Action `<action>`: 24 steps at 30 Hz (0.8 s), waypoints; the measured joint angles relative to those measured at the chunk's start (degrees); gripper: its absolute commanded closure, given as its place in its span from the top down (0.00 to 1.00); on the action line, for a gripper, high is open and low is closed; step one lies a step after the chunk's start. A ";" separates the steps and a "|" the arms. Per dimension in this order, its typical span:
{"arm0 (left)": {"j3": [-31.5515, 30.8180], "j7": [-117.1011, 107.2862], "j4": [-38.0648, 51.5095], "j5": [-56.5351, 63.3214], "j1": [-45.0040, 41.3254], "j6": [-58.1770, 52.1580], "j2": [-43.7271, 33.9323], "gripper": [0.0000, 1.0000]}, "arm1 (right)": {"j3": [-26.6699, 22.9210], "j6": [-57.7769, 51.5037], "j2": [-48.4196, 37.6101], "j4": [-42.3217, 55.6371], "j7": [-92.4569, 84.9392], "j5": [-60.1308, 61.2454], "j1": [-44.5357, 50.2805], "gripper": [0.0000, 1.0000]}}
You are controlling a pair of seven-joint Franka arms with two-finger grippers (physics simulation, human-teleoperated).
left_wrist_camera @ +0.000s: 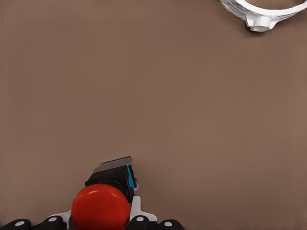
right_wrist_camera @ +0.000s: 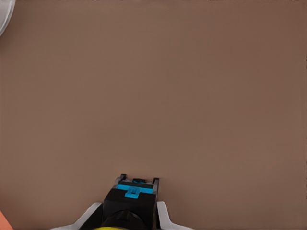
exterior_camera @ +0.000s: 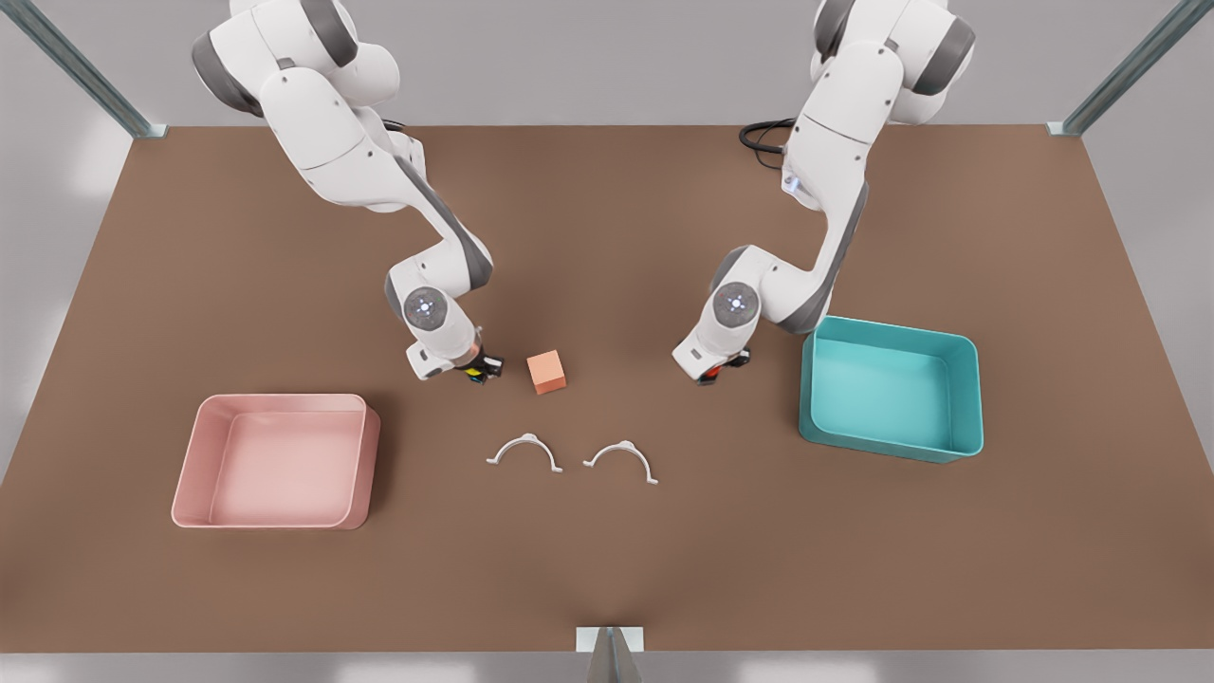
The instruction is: Place the red button in the blue storage box with the left arm, and place the yellow button in the pink storage box with the right arm
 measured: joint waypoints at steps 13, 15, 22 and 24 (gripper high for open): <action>0.43 18.21 0.47 0.50 36.38 -18.07 -9.61 0.48 | -5.89 -10.13 -4.91 14.99 -3.56 -1.94 -5.80 0.40; 0.41 21.71 0.47 0.49 35.70 -16.86 -4.93 0.49 | -7.97 -13.48 -5.02 17.75 -5.80 -1.58 -6.75 0.40; 0.22 31.81 1.57 -0.70 34.77 -15.81 -3.09 1.00 | -11.31 -20.87 -3.71 20.50 -16.49 1.95 -16.56 0.40; 0.17 33.73 2.63 -0.50 34.68 -17.24 -4.87 1.00 | -9.96 -21.82 -1.93 20.51 -19.73 2.21 -20.25 0.44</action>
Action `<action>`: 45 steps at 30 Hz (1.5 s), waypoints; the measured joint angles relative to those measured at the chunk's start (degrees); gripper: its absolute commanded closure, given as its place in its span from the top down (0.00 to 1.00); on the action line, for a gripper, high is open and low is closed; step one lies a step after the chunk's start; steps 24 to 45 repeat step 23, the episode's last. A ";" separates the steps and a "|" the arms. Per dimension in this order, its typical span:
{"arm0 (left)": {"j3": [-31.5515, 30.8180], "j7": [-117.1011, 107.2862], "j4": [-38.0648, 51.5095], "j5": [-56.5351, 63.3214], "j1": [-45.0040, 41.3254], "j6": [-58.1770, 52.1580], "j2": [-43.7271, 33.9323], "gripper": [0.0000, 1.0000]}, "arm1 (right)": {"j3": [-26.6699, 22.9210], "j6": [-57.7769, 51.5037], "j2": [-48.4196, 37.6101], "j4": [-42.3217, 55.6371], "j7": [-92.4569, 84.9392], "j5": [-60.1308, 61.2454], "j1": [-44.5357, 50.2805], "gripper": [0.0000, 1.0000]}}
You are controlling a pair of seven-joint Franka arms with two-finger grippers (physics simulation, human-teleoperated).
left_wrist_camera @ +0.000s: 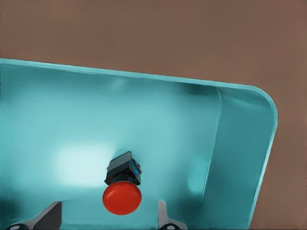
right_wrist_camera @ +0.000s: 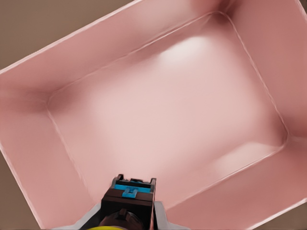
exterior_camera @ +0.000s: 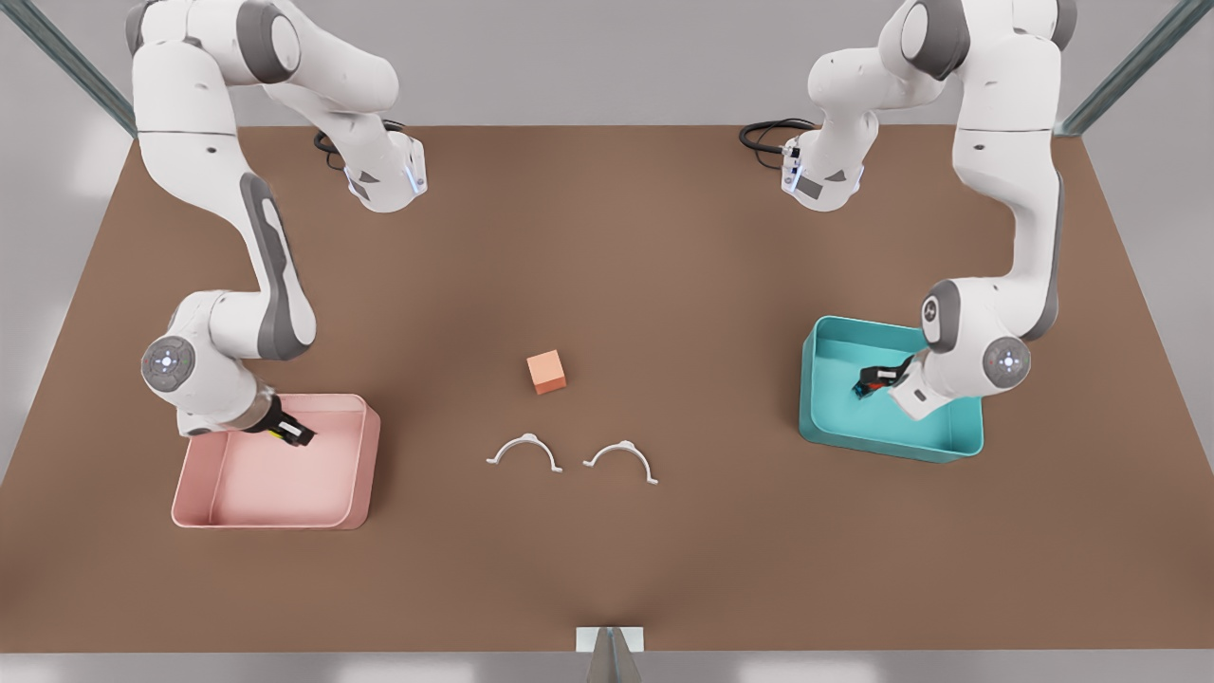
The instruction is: Place the red button in the blue storage box with the left arm, and place the yellow button in the pink storage box with the right arm
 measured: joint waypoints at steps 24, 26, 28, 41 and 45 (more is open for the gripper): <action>-0.66 -0.38 29.22 1.01 -2.65 -26.90 -13.02 1.00 | 4.48 -29.76 -4.44 24.91 -16.68 -1.78 -1.89 1.00; -0.66 -0.38 29.22 1.01 -2.65 -26.90 -13.02 1.00 | 4.48 -29.76 -4.44 24.91 -16.68 -1.78 -1.89 1.00; -0.66 -0.38 29.22 1.01 -2.65 -26.90 -13.02 1.00 | 4.48 -29.76 -4.44 24.91 -16.68 -1.78 -1.89 1.00; -0.66 -0.38 29.22 1.01 -2.65 -26.90 -13.02 1.00 | 4.48 -29.76 -4.44 24.91 -16.68 -1.78 -1.89 1.00; -0.66 -0.38 29.22 1.01 -2.65 -26.90 -13.02 1.00 | 4.48 -29.76 -4.44 24.91 -16.68 -1.78 -1.89 1.00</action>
